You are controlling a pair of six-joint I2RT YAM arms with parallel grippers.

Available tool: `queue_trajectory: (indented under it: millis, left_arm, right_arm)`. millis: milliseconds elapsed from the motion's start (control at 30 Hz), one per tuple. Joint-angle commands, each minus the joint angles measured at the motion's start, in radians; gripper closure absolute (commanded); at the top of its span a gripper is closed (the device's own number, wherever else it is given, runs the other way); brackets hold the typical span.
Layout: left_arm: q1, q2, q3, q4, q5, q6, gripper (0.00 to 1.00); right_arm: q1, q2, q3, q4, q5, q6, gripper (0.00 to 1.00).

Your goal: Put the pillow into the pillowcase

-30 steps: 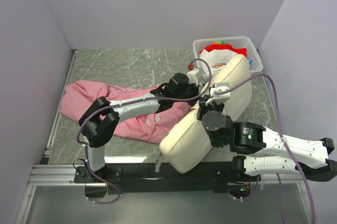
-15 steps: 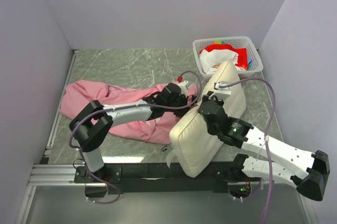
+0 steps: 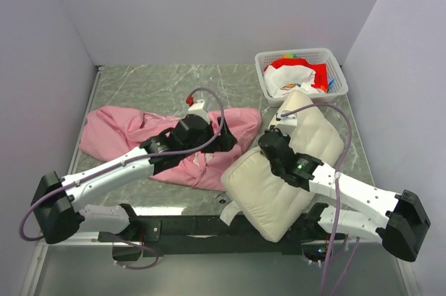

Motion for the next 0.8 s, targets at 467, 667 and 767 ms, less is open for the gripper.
queue_trajectory:
  millis: [467,667,767]
  left_arm:
    - [-0.143,-0.354,-0.184,-0.036,0.22,0.07,0.0]
    - [-0.189,-0.23,-0.183,-0.06,0.177,0.093,0.0]
    - [-0.223,-0.17,-0.152,-0.048,0.177,0.118,0.07]
  right_arm:
    - [-0.011,0.061,0.133,-0.087,-0.069,-0.046,1.0]
    - [-0.014,0.052,0.162,-0.118,-0.049,-0.047,1.0]
    - [-0.013,0.041,0.172,-0.147,-0.027,-0.046,1.0]
